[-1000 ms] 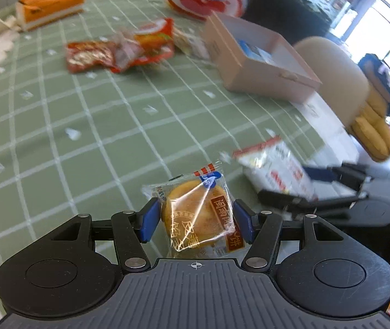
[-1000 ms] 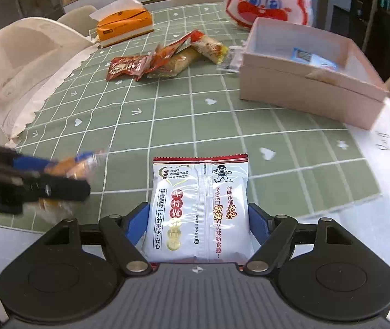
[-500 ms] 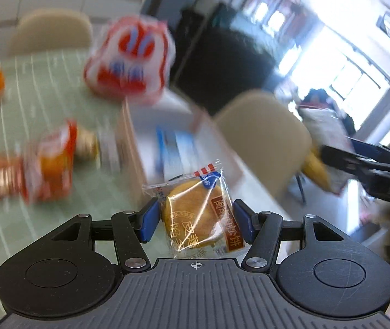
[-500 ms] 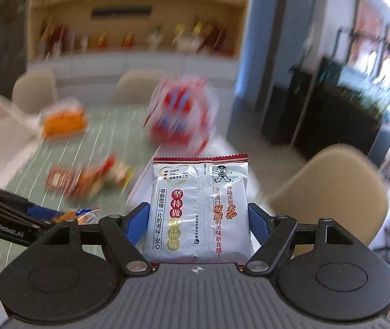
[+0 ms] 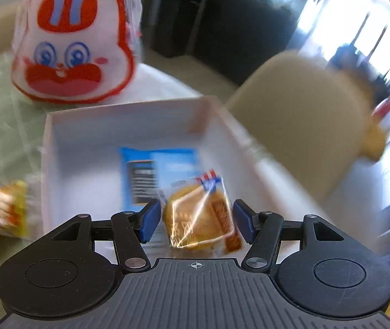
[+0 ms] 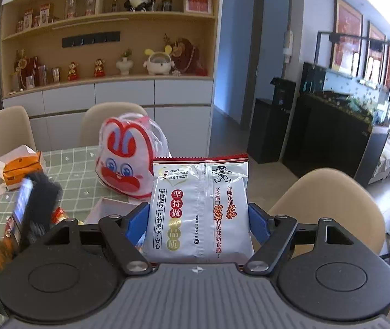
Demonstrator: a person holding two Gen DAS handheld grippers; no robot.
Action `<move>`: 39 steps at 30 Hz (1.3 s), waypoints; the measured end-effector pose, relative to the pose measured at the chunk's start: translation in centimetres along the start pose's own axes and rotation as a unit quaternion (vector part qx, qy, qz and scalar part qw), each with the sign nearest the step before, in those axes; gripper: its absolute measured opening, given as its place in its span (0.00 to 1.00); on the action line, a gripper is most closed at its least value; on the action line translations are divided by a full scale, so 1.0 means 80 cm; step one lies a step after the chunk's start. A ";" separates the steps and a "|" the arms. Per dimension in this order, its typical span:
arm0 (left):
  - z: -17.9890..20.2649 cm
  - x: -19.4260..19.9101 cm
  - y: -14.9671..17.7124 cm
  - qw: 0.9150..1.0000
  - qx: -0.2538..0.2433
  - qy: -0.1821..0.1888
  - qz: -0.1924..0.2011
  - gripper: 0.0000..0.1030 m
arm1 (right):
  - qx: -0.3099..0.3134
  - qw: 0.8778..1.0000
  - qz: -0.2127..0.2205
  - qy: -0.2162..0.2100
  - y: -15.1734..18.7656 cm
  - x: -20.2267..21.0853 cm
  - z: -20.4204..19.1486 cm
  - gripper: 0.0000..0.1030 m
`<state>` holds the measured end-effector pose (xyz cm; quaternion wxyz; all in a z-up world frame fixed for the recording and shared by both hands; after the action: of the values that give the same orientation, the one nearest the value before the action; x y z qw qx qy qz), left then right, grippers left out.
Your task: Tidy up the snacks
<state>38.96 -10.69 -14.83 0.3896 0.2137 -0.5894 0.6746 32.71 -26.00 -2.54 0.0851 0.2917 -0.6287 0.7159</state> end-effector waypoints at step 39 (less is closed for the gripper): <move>-0.185 0.184 0.172 0.969 0.240 -0.022 0.055 0.60 | 0.046 0.968 -0.176 -0.171 0.016 -0.167 -0.228 0.80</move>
<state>21.88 7.52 -15.64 0.2762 0.2833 -0.4299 0.8116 37.30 -5.65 -11.33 0.0875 0.5196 -0.5394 0.6568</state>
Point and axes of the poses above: each gripper's, at about its wrist camera, not at the fingertips, and x roughly against the way its jaws point, z to its right, y to its underside, the point moved 6 cm from there along -x, roughly the way its jaws point, and after that the axes turned 4 degrees about y, right-handed, at the moved point
